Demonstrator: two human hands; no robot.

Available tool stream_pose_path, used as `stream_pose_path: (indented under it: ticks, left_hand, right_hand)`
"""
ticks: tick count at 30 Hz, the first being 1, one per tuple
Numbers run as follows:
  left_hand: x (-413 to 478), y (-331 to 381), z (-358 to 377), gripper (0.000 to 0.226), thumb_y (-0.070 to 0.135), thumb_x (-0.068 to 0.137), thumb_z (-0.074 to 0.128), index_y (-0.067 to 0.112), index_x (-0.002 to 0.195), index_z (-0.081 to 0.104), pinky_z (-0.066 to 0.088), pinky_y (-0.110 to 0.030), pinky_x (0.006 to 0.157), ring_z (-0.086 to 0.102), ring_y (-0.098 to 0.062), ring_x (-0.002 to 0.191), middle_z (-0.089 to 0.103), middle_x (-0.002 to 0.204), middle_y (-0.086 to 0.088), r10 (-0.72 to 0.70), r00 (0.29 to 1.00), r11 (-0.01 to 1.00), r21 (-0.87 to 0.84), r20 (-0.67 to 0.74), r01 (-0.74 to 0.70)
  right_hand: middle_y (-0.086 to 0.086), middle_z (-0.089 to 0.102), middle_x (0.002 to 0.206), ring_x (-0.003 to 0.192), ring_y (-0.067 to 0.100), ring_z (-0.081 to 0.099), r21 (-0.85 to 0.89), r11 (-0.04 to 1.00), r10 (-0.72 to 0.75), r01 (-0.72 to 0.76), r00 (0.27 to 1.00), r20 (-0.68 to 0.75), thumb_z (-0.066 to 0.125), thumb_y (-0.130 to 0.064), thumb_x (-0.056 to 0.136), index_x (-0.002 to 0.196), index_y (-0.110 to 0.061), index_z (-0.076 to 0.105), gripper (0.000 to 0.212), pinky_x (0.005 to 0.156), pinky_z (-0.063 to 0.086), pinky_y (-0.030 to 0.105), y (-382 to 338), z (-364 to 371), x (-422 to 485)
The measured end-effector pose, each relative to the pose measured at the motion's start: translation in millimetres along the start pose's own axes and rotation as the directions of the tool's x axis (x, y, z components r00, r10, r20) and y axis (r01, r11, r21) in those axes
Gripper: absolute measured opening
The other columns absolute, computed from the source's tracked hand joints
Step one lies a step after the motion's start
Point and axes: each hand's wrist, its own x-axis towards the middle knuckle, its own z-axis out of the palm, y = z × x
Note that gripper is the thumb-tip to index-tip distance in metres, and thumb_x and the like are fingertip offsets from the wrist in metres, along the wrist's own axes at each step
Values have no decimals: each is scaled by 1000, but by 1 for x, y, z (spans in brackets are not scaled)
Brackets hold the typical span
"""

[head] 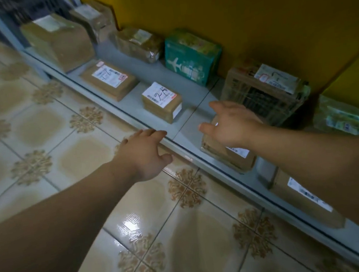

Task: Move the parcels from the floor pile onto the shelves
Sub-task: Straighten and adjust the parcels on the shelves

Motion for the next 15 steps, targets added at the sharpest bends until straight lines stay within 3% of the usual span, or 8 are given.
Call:
stream_pose_path:
  ticks: [9, 15]
  left_hand:
    - [-34, -36, -76, 71, 55, 94, 46, 33, 153, 15, 17, -49, 118, 11, -24, 149, 14, 162, 0, -55, 998, 998, 31, 26, 54]
    - [-31, -86, -120, 72, 54, 94, 46, 33, 154, 11, 11, -48, 120, 2, -23, 150, 7, 163, 1, -28, 997, 998, 53, 68, 24]
  right_hand:
    - [10, 32, 155, 141, 30, 30, 49, 999, -14, 14, 1000, 8, 47, -55, 97, 152, -16, 28, 71, 109, 30, 38, -49, -53, 5]
    - [13, 39, 150, 136, 34, 36, 65, 996, 56, -56, 998, -1, 47, -57, 95, 148, -14, 34, 69, 108, 36, 42, -107, -70, 27]
